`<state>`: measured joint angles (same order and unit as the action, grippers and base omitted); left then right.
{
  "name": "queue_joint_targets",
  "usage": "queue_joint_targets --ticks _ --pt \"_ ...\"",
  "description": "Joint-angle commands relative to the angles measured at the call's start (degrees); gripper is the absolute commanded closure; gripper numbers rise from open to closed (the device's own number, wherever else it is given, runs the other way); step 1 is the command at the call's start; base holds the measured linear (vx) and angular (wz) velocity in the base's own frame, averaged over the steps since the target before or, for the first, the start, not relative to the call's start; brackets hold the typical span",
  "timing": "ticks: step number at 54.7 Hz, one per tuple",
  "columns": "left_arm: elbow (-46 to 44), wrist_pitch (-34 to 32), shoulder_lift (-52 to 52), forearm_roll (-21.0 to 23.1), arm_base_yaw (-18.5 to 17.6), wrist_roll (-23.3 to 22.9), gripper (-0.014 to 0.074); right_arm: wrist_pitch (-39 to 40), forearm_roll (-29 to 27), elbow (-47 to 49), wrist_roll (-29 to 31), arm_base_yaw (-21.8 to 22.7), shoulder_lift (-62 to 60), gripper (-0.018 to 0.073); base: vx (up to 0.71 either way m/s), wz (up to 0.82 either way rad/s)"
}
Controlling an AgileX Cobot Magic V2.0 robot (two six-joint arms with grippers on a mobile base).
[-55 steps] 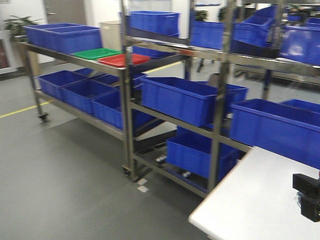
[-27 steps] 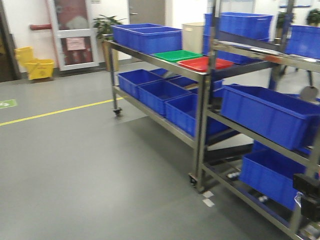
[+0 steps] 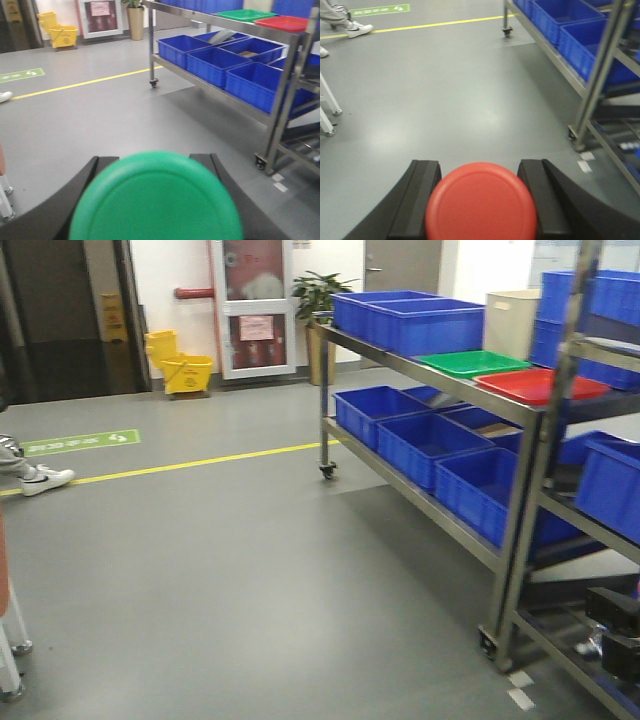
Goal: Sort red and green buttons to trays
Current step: 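Drive the base to the green and red trays holding both buttons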
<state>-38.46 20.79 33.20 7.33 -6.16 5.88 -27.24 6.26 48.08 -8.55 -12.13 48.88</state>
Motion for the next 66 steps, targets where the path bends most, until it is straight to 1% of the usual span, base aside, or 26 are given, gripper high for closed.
queue_joint_targets --ticks 1,29,66 --pt "-1.7 -4.7 0.1 0.6 -0.4 -0.4 0.0599 4.9 0.6 1.8 0.2 0.2 -0.5 0.0568 0.31 0.33" --pt "-1.7 -4.7 0.1 0.6 -0.4 -0.4 0.0599 4.8 0.6 1.8 0.2 0.2 -0.5 0.0568 0.39 0.25" --pt "-1.7 -4.7 0.1 0.6 -0.4 -0.4 0.0599 3.8 0.6 1.8 0.2 0.2 -0.2 0.0568 0.49 0.11"
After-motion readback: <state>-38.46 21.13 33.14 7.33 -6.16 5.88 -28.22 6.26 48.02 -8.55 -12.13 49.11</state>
